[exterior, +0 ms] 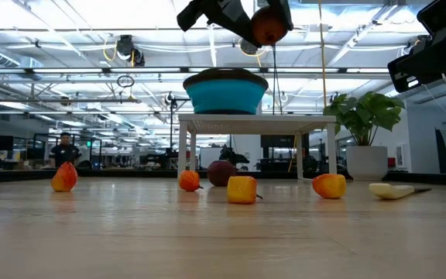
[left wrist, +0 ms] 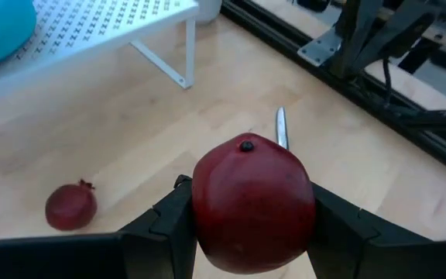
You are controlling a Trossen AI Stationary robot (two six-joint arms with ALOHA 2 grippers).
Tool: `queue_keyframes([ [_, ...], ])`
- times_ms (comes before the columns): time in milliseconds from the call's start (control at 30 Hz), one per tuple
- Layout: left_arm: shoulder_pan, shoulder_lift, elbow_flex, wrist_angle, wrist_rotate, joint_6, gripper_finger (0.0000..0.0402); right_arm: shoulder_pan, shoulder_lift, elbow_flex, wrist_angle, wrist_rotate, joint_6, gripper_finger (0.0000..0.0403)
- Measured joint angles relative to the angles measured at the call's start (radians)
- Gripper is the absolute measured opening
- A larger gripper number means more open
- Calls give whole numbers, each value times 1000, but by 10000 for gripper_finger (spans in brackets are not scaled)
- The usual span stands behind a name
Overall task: Pick & Place Fruit
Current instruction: Put the bottom pomegranate into the blue strainer bowl on the shelf
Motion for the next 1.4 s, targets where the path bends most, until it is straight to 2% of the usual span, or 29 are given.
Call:
queue_keyframes([
  [333,-1,-1,0,101,-23,20,182,0,0,0,8,0,0,0],
  [567,0,-46,0,170,-31,112,182,0,0,0,12,0,0,0],
  [900,25,-132,0,175,-31,247,182,0,0,0,15,0,0,0],
  [1233,100,-188,0,166,59,408,182,0,0,0,15,0,0,0],
  [1400,175,-211,0,128,61,485,182,0,0,0,15,0,0,0],
])
